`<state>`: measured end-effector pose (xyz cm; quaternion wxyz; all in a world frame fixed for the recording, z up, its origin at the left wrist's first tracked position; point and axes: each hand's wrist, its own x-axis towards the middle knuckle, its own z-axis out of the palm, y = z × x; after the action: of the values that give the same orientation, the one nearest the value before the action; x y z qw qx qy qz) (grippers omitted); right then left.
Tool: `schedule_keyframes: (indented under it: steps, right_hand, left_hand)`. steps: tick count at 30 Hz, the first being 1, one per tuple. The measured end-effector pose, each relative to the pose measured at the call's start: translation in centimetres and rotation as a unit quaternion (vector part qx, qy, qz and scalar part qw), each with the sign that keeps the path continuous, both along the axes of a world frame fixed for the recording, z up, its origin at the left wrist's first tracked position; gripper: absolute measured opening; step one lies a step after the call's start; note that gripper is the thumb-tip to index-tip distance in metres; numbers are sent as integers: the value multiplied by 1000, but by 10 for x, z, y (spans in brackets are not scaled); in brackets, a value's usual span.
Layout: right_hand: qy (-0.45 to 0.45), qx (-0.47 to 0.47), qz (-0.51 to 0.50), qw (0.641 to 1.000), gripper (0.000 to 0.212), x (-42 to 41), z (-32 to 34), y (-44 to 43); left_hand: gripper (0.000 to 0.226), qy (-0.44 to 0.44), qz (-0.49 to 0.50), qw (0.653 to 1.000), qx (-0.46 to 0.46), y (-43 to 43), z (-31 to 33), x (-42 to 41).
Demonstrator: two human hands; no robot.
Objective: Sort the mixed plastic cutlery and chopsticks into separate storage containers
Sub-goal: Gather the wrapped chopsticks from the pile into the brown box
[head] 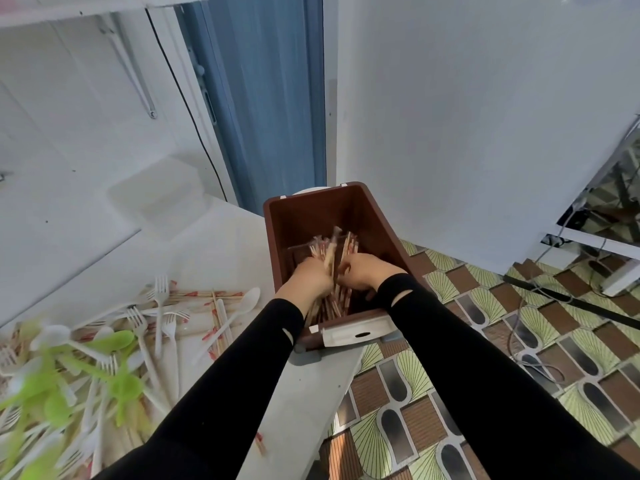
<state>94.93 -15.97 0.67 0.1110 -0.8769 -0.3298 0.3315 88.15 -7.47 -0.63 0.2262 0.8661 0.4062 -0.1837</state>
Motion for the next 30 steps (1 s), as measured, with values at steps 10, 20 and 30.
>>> schedule_keyframes:
  steps: [10,20,30]
  right_hand:
    - [32,-3,-57,998,23,0,-7,3]
    - [43,-4,-79,996,21,0,-8,3]
    - [-57,-18,107,993,42,0,-19,15]
  left_hand:
    - [36,-56,10,998,-27,-5,9,-6]
    - [45,28,-32,995,-90,-14,10,-15]
    - [81,14,-65,998,10,-11,-1,-10]
